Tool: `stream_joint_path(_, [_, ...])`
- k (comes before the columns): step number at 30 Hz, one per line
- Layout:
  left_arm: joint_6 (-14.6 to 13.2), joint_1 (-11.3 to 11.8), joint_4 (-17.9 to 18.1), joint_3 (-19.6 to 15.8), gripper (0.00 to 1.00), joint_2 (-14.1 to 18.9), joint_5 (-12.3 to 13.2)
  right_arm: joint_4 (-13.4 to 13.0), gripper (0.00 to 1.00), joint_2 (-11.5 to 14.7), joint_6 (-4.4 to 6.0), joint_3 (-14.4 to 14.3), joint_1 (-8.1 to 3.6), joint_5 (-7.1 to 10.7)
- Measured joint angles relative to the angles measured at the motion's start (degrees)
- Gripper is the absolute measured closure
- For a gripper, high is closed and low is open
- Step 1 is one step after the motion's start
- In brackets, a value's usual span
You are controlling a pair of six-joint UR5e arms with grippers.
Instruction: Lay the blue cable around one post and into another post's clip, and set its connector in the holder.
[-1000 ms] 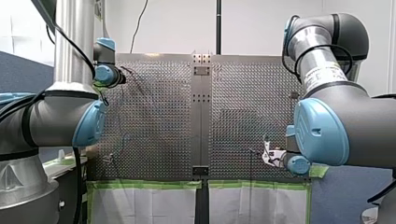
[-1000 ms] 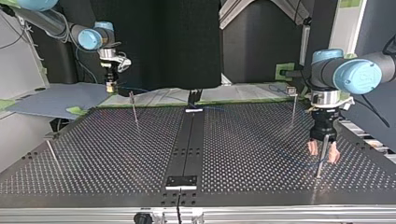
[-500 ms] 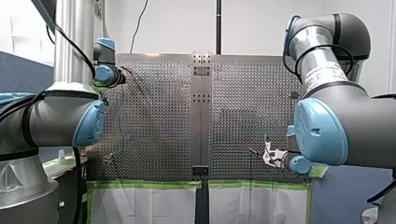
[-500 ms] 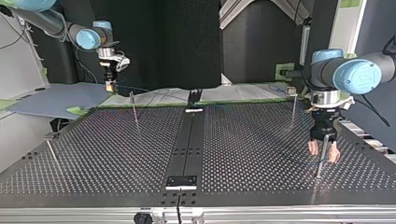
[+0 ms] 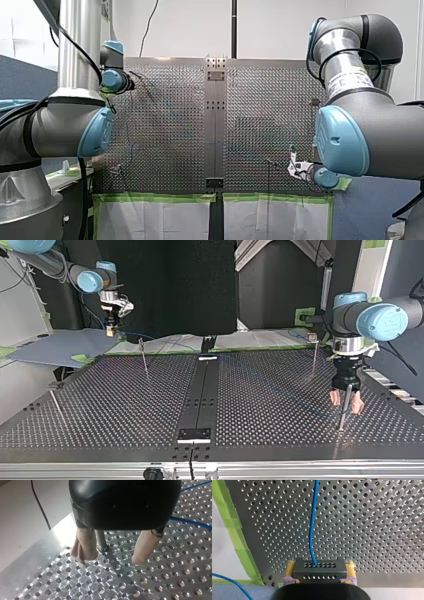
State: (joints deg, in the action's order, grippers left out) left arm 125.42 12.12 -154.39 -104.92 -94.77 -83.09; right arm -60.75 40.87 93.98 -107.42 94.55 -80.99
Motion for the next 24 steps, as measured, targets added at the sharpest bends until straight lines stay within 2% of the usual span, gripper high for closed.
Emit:
stream_joint_path(8, [0.96, -0.09, -0.91, 0.00, 0.00, 0.01, -0.67, -0.18, 1.00, -0.08, -0.42, -0.35, 0.29, 0.11])
stream_joint_path(18, [5.80, -0.17, -3.15, -0.04, 0.00, 0.05, -1.38, 0.02, 1.00, -0.17, -0.48, -0.40, 0.41, 0.20])
stream_joint_path(24, [8.73, -0.07, -2.19, -1.46, 0.00, 0.08, -0.83, 0.42, 1.00, -0.18, -0.52, -0.39, 0.54, 0.20])
